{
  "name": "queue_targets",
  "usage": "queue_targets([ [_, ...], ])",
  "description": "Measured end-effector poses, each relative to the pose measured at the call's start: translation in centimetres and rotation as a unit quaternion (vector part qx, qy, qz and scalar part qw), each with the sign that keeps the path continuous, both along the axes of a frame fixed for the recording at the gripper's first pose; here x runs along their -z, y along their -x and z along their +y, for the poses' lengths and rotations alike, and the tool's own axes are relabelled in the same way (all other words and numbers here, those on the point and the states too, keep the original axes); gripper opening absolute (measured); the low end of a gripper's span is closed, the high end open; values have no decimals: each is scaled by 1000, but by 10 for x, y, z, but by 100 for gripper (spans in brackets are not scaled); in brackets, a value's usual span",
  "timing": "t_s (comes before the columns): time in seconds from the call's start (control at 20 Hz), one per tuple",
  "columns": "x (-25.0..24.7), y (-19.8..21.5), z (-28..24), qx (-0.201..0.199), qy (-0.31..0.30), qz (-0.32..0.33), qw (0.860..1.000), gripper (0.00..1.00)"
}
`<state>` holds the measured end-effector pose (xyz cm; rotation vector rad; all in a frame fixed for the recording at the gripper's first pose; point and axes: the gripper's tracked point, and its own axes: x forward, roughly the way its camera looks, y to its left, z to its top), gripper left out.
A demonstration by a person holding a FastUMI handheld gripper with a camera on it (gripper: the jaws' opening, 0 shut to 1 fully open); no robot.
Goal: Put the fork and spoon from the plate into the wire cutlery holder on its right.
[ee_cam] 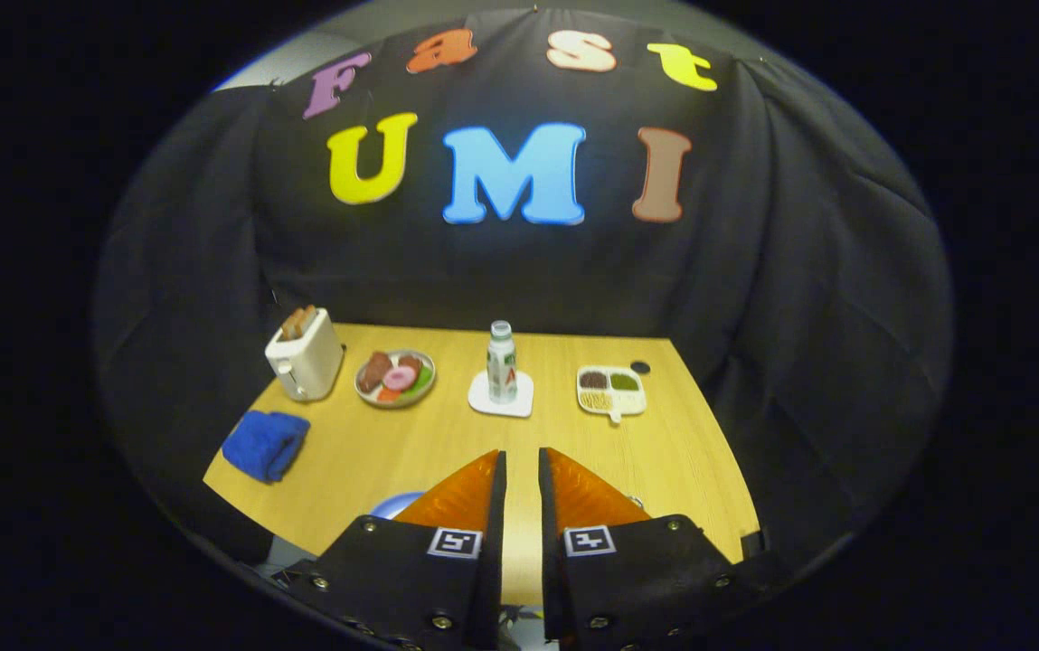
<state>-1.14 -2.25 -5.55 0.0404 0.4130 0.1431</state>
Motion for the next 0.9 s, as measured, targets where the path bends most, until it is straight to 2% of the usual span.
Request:
queue_targets([
  [0.2,-43,8,13,19,-4,-127,992,19],
  [0.35,-56,15,24,22,-30,-166,985,19],
  [0.55,-60,16,34,24,9,-210,977,20],
  [0.6,-62,16,40,21,12,-221,975,38],
  [0.65,-59,14,44,17,15,-230,973,42],
  [0.75,-54,13,55,15,-5,-235,972,58],
  [0.9,-52,10,72,13,-17,-250,968,99],
])
